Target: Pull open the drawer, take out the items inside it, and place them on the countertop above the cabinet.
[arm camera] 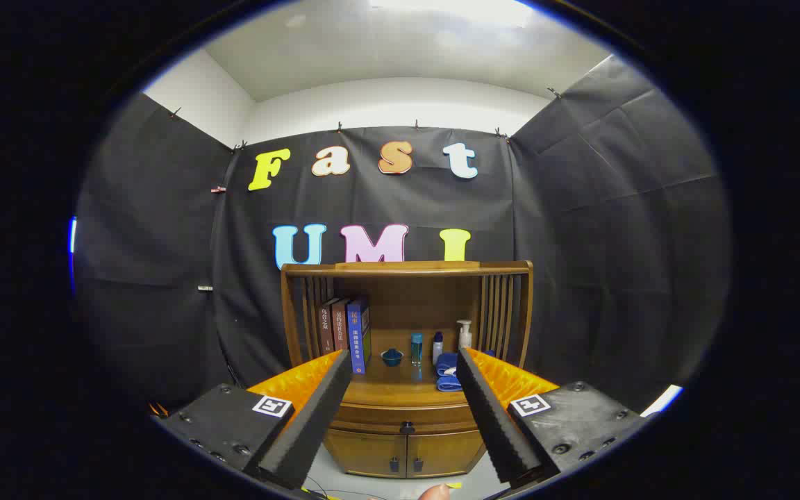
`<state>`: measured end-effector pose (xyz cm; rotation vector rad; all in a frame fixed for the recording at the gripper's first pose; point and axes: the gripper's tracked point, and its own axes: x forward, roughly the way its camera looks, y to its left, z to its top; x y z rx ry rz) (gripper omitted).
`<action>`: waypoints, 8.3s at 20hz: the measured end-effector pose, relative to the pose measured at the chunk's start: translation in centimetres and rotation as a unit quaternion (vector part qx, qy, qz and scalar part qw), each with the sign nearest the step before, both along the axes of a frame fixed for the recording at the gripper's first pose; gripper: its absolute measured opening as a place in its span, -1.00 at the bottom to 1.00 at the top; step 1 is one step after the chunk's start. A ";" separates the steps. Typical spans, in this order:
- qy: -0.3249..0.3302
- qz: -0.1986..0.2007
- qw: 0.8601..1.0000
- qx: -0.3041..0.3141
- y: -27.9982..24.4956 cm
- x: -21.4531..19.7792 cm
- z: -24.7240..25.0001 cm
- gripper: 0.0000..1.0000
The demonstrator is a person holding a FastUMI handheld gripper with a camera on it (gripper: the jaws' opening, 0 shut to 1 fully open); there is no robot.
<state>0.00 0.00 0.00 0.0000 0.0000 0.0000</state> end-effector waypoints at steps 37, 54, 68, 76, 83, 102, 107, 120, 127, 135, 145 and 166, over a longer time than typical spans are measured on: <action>0.014 0.035 0.999 0.011 1.9 13.6 -15.6 0.97; 0.154 -0.023 0.988 0.020 -1.7 22.4 -42.0 0.13; 0.177 -0.026 0.984 0.001 -1.8 16.9 -41.7 -0.37; 0.184 -0.034 0.982 0.014 -1.8 10.8 -41.1 -0.37; 0.187 -0.036 0.982 0.010 -1.8 6.8 -41.0 -0.37; 0.103 -0.003 0.995 0.005 -2.9 4.6 -31.7 0.98; 0.144 -0.027 0.985 0.087 -5.8 7.7 -25.8 0.98; 0.482 0.024 0.874 0.066 -4.2 17.3 -33.7 0.96; 0.596 -0.014 0.802 0.042 -2.8 19.1 -41.7 0.92; 0.669 -0.030 0.742 0.031 -2.5 19.1 -47.7 0.39; 0.661 -0.016 0.747 0.063 -2.0 18.3 -45.2 -0.44; 0.563 0.014 0.822 0.082 -0.5 29.2 -32.2 -0.45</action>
